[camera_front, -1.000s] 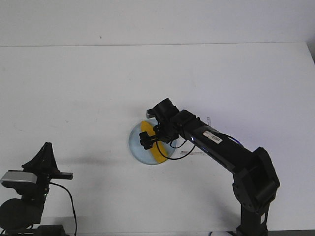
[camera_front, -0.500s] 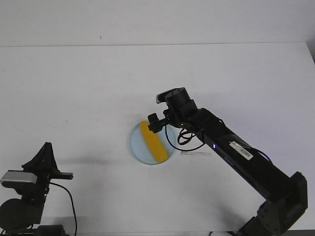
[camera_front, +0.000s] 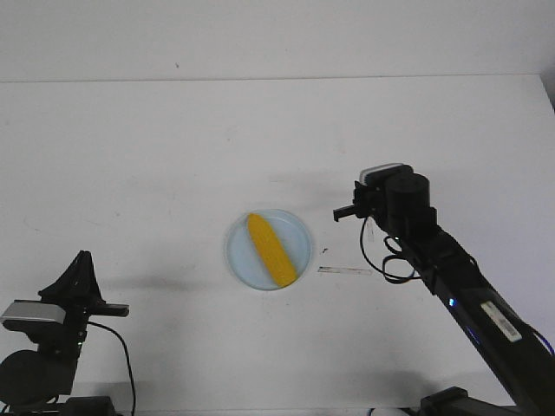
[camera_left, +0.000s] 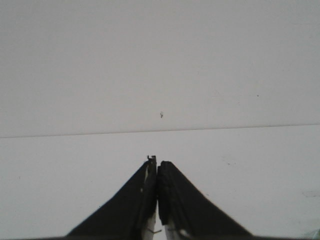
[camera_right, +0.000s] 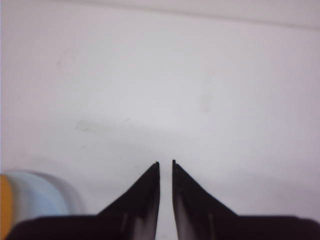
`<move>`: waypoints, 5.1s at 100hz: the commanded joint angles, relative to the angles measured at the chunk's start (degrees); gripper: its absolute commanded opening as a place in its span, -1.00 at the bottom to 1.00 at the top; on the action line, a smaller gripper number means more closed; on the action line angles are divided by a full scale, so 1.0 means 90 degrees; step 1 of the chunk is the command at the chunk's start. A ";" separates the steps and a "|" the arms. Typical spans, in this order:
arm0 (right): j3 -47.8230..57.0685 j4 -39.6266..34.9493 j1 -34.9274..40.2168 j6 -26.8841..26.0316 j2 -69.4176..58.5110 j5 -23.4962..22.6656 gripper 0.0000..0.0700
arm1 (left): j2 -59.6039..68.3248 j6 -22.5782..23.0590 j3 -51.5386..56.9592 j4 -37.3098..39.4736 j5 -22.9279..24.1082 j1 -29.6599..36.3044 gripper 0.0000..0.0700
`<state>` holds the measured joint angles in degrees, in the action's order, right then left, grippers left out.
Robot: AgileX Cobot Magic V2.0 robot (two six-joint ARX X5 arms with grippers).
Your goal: Place corn on plate with both arms
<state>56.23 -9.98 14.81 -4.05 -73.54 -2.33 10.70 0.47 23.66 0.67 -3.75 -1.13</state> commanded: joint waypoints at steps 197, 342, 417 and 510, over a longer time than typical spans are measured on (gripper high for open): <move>-0.3228 0.0818 -0.1498 0.0124 0.6385 -0.0197 -0.96 | -0.0007 -0.0029 0.0051 0.0078 0.0022 -0.0010 -1.00; -0.3225 0.0818 -0.1498 0.0124 0.6385 -0.0197 -0.96 | -0.1171 -0.0318 -0.2545 0.0767 0.0563 0.0294 -1.00; -0.3225 0.0818 -0.1498 0.0126 0.6385 -0.0197 -0.96 | -0.1168 -0.0321 -0.2543 0.0767 0.0563 0.0294 -1.00; -0.4945 0.0204 -0.1528 0.0287 0.8162 -0.0010 -0.96 | -0.1168 -0.0321 -0.2543 0.0765 0.0563 0.0294 -1.00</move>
<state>12.80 -9.21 1.10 -1.69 0.05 -2.72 0.27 -2.52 1.96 6.79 1.28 1.54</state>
